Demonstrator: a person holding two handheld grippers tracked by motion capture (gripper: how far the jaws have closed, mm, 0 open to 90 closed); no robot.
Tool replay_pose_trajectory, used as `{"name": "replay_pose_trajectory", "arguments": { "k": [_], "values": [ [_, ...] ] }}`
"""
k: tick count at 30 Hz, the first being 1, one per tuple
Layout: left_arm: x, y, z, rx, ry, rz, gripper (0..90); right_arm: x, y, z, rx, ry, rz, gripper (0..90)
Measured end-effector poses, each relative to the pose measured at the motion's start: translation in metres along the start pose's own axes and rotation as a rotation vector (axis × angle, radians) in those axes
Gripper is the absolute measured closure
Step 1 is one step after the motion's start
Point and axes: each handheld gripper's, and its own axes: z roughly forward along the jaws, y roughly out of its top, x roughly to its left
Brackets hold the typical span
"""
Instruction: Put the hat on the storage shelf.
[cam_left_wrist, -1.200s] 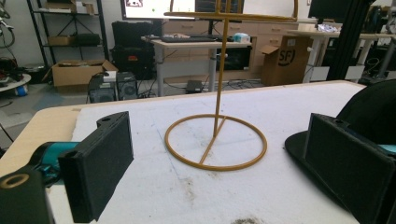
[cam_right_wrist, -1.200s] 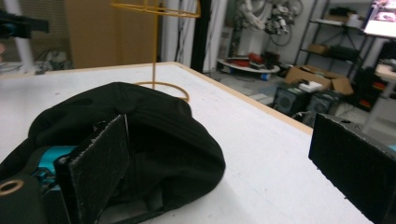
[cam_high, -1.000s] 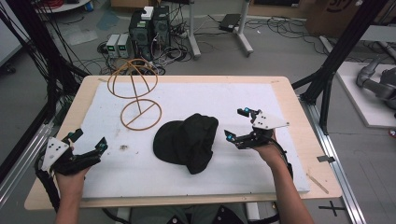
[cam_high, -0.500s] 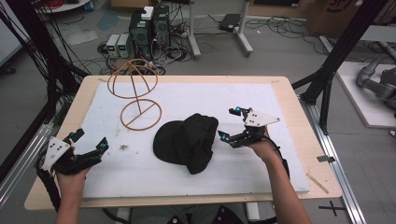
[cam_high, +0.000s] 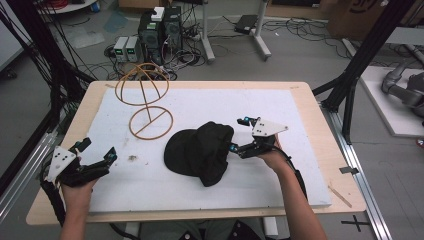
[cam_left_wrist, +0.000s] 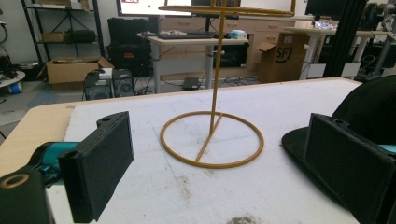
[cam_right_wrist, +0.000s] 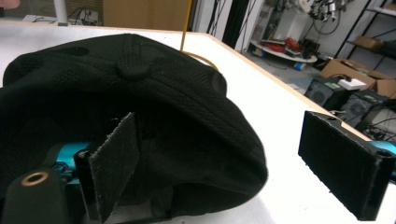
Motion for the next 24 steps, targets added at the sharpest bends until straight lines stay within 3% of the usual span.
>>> {"name": "replay_pose_trajectory", "arguments": {
  "k": [3,7,15,24],
  "values": [
    [0.0,0.0,0.0,0.001,0.001,0.0,8.6,0.001,0.004,0.007,0.042,0.01,-0.001,12.8],
    [0.001,0.0,-0.002,-0.002,0.003,-0.002,8.6,0.002,0.015,0.021,0.049,0.036,-0.019,14.4],
    [0.003,0.0,-0.006,-0.006,0.01,-0.006,8.6,0.001,0.011,0.026,0.086,0.064,-0.021,19.8],
    [0.003,0.0,-0.006,-0.002,0.01,-0.004,8.6,0.0,0.008,0.029,0.096,0.035,-0.013,31.2]
  ]
}}
